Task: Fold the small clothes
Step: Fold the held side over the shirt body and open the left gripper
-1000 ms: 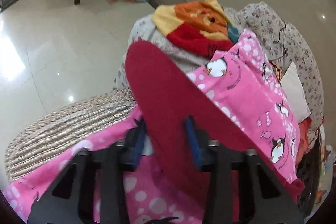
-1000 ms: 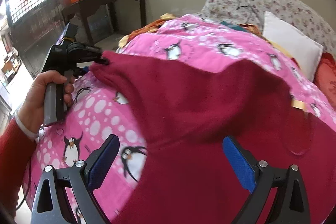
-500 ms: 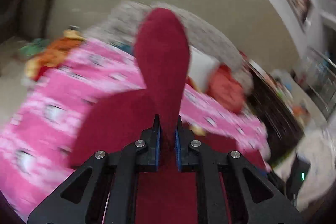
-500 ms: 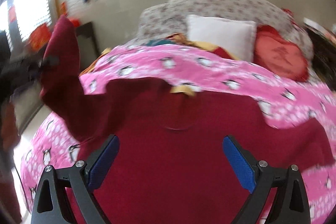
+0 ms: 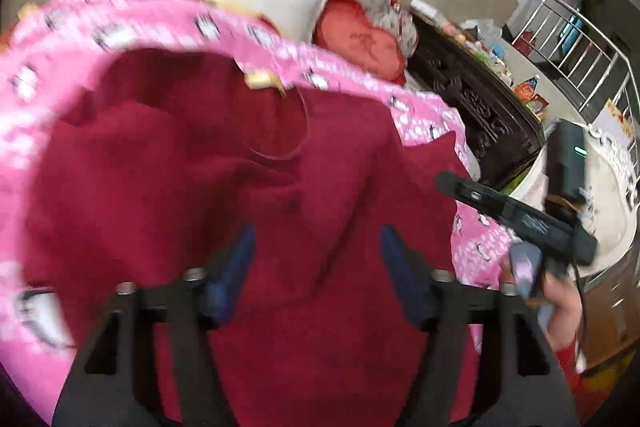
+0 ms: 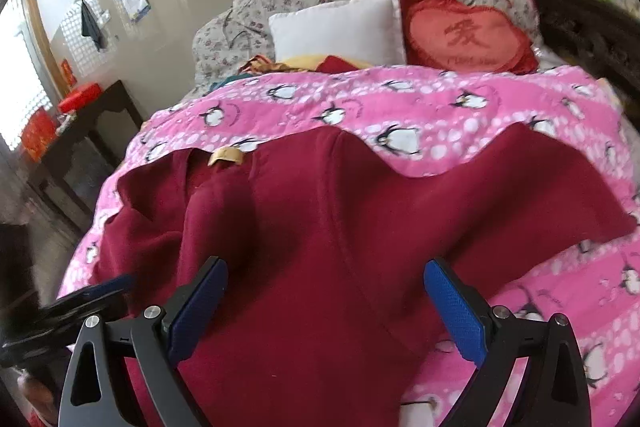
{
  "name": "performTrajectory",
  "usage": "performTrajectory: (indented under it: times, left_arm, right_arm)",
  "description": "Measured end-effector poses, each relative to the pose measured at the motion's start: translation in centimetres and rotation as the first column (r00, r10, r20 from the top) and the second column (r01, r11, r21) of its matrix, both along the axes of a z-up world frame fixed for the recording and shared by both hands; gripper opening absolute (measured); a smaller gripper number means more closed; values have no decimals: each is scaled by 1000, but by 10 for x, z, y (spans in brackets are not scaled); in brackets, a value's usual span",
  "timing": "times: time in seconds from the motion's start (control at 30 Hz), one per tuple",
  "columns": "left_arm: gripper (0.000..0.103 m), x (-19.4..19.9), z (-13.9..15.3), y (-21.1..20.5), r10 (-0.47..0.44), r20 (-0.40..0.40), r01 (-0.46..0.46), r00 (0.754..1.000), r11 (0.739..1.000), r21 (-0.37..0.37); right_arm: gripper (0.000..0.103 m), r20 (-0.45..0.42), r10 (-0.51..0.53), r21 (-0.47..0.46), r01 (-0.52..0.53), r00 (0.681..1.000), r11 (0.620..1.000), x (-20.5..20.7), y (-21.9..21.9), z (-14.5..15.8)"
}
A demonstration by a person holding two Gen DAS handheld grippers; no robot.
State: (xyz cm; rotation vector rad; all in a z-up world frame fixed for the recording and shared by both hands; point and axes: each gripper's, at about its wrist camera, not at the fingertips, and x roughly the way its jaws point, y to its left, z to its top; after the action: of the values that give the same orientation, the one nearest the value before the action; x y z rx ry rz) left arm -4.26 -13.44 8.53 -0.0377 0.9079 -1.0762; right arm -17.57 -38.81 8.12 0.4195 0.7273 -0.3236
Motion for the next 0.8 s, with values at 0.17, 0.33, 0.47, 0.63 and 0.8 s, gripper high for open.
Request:
performTrajectory:
  times: [0.17,0.33,0.47,0.63,0.8]
  left_arm:
    - [78,18,-5,53,182,155,-199,971,974,103]
    - [78,46,-33,71,290,131,-310,948,935,173]
    - [78,52,-44,68,309,137,-333,941,918,215]
    - [78,55,-65,73,338,107,-354,935,908,223]
    - [78,50,-66,79,331,127,-352,935,913,206]
  right_arm:
    - [98,7,77,36,-77,997,996,28,15,-6]
    - [97,-30,74,-15,-74,997,997,40,29,-5]
    - [97,19,196,-57,-195,980,979,51,50,7]
    - [84,46,424,-118,-416,905,902,110,106,3]
    - [82,-29,510,-145,-508,860,849,193,149,0]
